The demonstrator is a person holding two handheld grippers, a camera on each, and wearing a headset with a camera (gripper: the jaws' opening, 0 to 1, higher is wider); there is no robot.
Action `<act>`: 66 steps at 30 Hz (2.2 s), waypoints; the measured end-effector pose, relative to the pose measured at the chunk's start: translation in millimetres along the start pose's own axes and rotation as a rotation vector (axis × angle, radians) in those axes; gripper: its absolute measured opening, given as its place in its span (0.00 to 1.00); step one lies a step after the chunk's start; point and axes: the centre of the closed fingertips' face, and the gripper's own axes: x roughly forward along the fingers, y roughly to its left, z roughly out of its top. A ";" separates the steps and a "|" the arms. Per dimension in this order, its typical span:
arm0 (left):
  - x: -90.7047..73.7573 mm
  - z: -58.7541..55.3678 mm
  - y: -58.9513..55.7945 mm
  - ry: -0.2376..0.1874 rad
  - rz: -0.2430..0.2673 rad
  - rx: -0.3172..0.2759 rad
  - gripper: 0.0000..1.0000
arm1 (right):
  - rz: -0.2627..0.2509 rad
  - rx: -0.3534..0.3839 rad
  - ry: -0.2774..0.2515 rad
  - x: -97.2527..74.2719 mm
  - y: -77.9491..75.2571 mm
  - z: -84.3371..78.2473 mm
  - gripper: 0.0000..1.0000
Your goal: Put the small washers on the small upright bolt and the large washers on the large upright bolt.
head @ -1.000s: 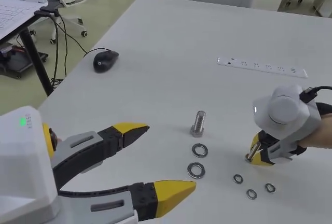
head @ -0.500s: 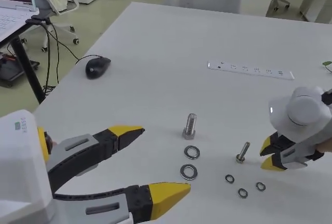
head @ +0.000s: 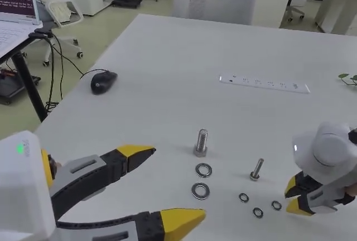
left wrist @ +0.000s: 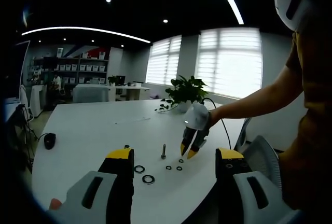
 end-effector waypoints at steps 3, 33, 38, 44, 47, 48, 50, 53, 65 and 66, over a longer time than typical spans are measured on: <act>-1.4 -0.1 0.2 0.001 0.002 0.001 0.63 | 0.002 -0.004 0.002 2.9 0.5 -0.1 0.16; 1.6 -2.3 2.6 0.000 0.011 -0.010 0.63 | 0.038 -0.032 0.001 15.5 -5.0 6.4 0.14; 1.7 -2.5 3.6 -0.004 0.015 -0.011 0.63 | 0.037 -0.019 0.003 15.6 -6.6 6.3 0.13; 0.6 -2.7 4.0 -0.004 0.017 -0.008 0.63 | 0.033 -0.016 0.021 13.3 -6.2 4.6 0.12; 0.1 -3.0 3.9 -0.004 0.015 -0.007 0.63 | 0.027 -0.019 0.012 3.3 -8.6 8.3 0.12; 0.0 -3.7 4.7 -0.004 0.015 -0.007 0.63 | 0.029 -0.014 0.011 -1.6 -10.7 9.3 0.12; 0.4 -5.4 5.0 0.003 0.013 -0.005 0.63 | 0.020 -0.018 0.012 -9.3 -14.4 10.8 0.12; 1.4 -4.0 3.9 -0.006 0.009 -0.005 0.63 | -0.002 -0.023 0.001 -23.8 -22.8 16.9 0.12; 0.5 -6.7 2.3 -0.009 0.007 -0.009 0.63 | -0.076 -0.078 -0.032 -48.1 -45.9 61.0 0.12; 0.0 -6.8 2.9 -0.009 0.008 -0.010 0.63 | -0.077 -0.078 -0.032 -47.4 -47.7 64.4 0.12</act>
